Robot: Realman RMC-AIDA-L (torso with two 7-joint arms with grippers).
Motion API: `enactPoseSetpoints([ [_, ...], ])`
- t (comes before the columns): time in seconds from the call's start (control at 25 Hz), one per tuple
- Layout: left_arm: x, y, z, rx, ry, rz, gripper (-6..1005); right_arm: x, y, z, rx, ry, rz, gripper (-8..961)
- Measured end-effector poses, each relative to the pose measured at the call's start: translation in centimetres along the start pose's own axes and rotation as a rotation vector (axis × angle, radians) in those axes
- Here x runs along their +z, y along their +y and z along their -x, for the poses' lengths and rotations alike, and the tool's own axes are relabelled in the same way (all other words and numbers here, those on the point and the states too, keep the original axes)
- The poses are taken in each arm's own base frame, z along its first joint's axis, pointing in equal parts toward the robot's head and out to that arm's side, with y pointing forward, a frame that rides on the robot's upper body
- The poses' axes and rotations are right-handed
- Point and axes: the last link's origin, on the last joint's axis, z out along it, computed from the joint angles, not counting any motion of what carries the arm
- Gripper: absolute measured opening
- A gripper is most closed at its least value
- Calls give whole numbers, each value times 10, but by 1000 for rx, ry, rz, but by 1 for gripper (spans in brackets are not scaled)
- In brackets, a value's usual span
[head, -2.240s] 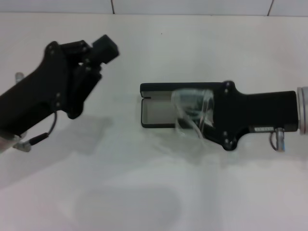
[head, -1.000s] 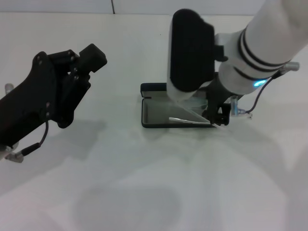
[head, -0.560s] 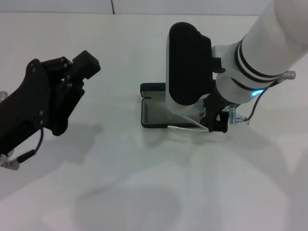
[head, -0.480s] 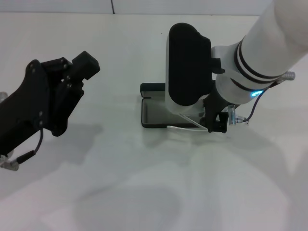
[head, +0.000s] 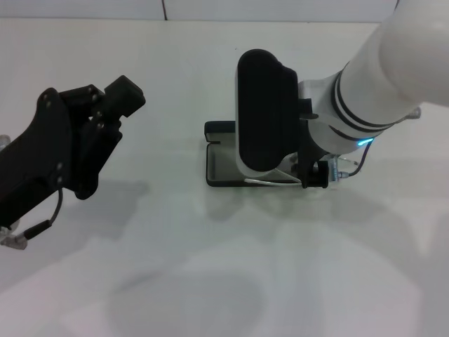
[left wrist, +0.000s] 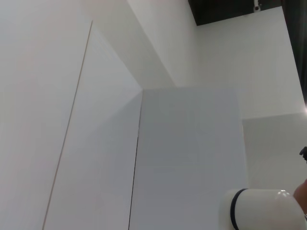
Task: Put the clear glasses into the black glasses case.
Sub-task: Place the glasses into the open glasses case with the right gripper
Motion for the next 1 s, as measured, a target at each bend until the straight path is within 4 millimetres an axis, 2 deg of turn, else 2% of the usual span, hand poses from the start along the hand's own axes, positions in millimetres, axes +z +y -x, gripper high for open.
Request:
enactPoseSetpoints([
  [0.4, -2, 0, 1, 5, -5, -8, 33, 1, -3, 7, -33, -11, -34, 113],
  [0.6, -2, 0, 3, -1, -9, -14, 33, 10, 1, 11, -82, -4, -50, 113],
  [1.0, -4, 1, 3, -4, -10, -22, 33, 12, -1, 13, -96, -16, -80, 113],
])
